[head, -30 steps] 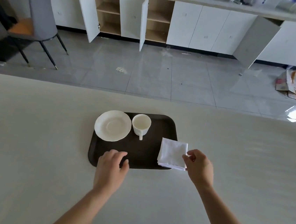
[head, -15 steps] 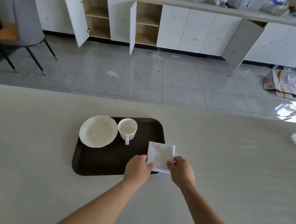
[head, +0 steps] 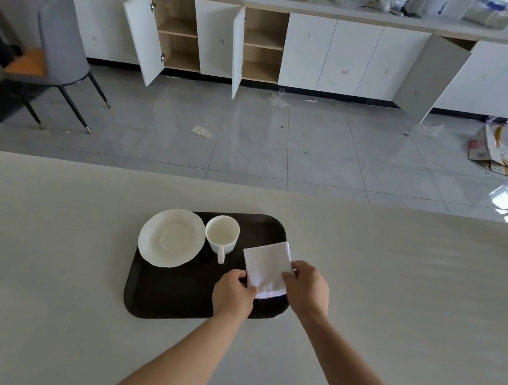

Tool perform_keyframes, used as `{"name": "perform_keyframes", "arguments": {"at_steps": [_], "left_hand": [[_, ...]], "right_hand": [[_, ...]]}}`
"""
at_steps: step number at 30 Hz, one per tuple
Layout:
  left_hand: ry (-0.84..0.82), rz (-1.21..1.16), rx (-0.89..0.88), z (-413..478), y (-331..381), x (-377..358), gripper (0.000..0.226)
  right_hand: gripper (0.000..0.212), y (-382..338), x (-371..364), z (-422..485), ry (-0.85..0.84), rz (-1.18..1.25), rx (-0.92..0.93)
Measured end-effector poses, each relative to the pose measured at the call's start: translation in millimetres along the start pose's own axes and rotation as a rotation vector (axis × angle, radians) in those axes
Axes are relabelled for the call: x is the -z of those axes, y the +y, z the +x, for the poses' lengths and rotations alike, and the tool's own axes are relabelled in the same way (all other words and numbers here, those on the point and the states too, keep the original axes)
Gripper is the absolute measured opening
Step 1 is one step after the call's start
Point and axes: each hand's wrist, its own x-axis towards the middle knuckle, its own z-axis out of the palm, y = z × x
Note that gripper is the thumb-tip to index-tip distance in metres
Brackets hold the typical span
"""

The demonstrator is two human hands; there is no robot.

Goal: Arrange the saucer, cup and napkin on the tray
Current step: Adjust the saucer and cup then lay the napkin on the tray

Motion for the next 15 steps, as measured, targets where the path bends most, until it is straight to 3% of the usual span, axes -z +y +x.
{"name": "perform_keyframes", "arguments": {"at_steps": [9, 13, 15], "left_hand": [[0.004, -0.196, 0.066, 12, 18, -2, 0.041], [-0.075, -0.202, -0.079, 2, 17, 1, 0.027], [-0.102, -0.165, -0.135, 1, 16, -1, 0.035]], "right_hand": [[0.018, -7, -12, 38, 0.025, 0.082, -0.063], [0.02, -12, -16, 39, 0.037, 0.116, -0.064], [0.021, -12, -20, 43, 0.038, 0.117, -0.073]]}}
